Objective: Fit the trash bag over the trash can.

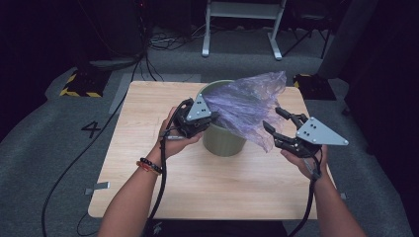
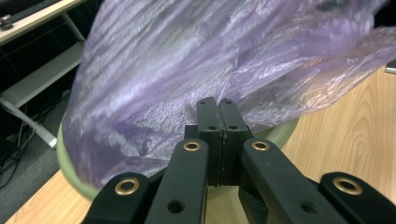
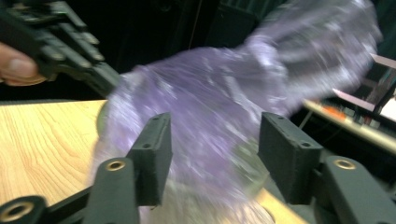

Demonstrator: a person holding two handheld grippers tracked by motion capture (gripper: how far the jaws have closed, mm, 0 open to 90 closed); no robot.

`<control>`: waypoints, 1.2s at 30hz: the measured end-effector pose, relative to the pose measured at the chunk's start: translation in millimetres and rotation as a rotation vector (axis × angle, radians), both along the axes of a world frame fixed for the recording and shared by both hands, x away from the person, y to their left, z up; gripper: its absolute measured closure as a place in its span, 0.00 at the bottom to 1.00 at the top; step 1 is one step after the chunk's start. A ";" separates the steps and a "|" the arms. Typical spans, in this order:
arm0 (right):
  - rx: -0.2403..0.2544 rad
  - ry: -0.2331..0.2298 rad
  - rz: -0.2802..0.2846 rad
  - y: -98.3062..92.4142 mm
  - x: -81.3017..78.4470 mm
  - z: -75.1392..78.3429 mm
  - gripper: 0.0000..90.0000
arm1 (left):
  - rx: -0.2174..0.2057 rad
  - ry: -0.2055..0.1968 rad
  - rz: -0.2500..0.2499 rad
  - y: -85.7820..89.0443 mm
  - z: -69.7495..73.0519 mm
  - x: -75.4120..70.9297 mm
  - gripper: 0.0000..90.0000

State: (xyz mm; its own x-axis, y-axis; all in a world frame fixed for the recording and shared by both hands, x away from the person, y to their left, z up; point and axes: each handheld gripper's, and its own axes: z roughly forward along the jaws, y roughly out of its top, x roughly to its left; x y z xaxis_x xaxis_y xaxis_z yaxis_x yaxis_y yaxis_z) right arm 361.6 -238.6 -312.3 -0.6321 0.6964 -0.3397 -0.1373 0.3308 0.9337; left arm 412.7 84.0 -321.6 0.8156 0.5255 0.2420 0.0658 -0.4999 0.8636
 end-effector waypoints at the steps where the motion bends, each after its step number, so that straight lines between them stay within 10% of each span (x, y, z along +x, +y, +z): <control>1: 0.017 0.023 -0.006 -3.0 3.5 -1.0 0.45 | -0.004 -0.001 -0.003 1.9 -0.5 -0.7 1.00; 9: 0.055 0.120 -0.040 -8.6 20.7 -6.9 0.33 | -0.007 -0.003 -0.010 10.2 -2.6 -6.2 1.00; 12: 0.061 0.154 0.010 -9.1 25.0 -8.1 0.57 | -0.011 -0.002 -0.009 12.6 -3.0 -7.2 0.98; 17: -0.010 0.092 0.083 2.2 15.2 -4.0 0.94 | -0.027 0.001 -0.005 14.1 -2.8 -11.4 0.73; 23: -0.055 0.064 0.111 17.1 7.1 2.8 1.00 | -0.087 0.006 -0.013 12.3 3.4 -27.1 0.25; 31: -0.110 0.045 0.075 35.5 5.5 4.1 1.00 | -0.064 -0.032 -0.170 -13.4 15.5 -64.9 0.17; 36: -0.128 0.043 0.077 43.3 4.6 3.1 0.98 | -0.049 -0.036 -0.175 -32.2 17.7 -71.3 0.17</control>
